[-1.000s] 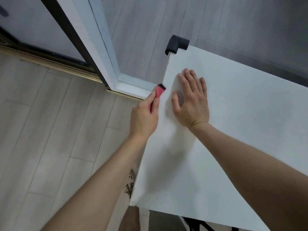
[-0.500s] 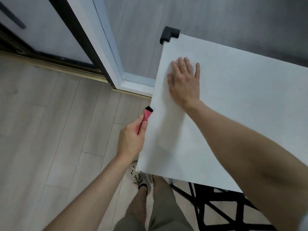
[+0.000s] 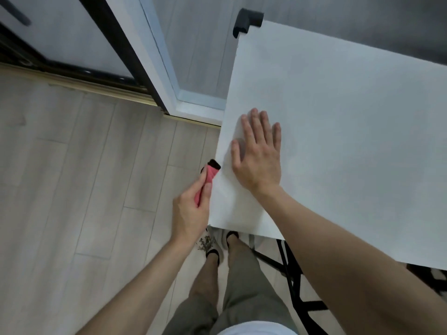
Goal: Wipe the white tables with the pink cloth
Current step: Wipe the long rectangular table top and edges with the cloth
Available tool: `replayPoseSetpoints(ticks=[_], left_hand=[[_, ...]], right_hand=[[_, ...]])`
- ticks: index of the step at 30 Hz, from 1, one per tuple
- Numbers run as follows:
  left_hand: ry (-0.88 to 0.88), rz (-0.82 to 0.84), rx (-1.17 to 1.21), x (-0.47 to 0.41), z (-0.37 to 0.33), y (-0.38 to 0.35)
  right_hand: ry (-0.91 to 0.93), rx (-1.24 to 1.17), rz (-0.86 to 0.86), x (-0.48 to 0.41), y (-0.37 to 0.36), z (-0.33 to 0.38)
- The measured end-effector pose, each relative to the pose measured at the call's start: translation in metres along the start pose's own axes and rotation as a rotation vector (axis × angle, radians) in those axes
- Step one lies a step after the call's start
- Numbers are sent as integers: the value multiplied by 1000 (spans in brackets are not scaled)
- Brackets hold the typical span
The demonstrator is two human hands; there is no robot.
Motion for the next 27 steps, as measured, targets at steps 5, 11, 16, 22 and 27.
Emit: replayPoseSetpoints(ticks=[5,11,16,22,27], left_hand=[[-42,14,-72,-81,-38,-15],[-62,-16,-29,-59,-20,-10],[-59,38,-17,62,31,10],[-78,20,-155,-44,-16,-4],[-74,-22,-162,15,8,4]], right_hand=[[1,-14,-5,-2,1,-1],[6,-30,-14,-3,1,-1],[5,-36,7,-3,1,0],[0,-57,13,-5,1,-4],[12,-44,14,-4,-1,-2]])
Point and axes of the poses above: each hand's wrist, its own x-axis away from the middle knuckle, its own y-axis out of the back of the hand, z = x × y, the point moved 8 cm from there along -x, towards the middle knuckle
